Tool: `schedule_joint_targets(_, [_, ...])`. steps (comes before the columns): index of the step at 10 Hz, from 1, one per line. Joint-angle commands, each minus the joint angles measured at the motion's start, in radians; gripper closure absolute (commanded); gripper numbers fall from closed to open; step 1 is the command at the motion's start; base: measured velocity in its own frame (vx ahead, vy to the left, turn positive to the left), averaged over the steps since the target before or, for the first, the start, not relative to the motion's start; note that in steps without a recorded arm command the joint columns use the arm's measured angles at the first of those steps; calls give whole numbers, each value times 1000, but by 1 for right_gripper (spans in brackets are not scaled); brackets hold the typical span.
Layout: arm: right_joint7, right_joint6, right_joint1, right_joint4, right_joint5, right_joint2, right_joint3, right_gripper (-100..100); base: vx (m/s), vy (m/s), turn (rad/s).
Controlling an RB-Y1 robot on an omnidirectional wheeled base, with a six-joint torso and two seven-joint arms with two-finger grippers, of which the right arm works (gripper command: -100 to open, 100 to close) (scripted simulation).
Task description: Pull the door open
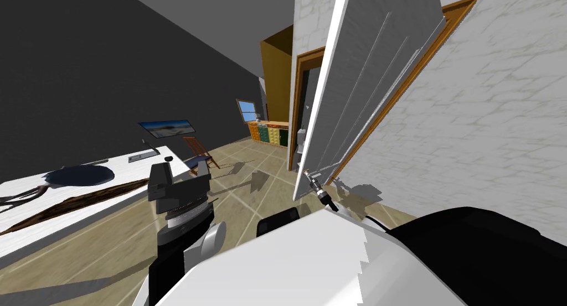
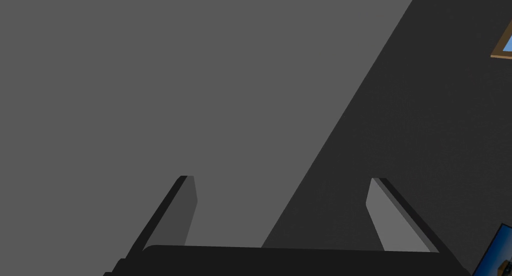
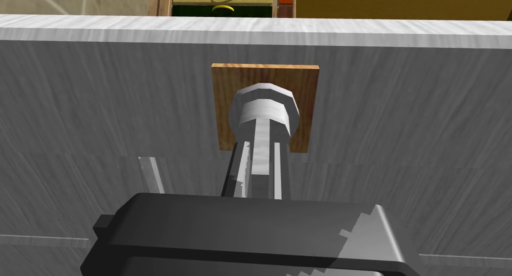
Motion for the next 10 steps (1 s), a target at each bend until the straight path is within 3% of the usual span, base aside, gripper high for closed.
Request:
schedule_joint_targets(1, [10, 28, -11, -9, 16, 26, 2, 100, -183, -104, 134])
schedule_joint_targets(3, [10, 28, -11, -9, 16, 26, 2, 100, -84, -44, 25])
schedule_joint_targets(4, [20, 52, -17, -25, 24, 38, -6, 100, -66, -32, 40])
schedule_joint_targets(5, [20, 52, -17, -25, 24, 38, -6, 100, -75, -34, 50])
schedule_joint_targets(10, [58, 146, -41, -88, 54, 87, -40, 100, -144, -103, 91])
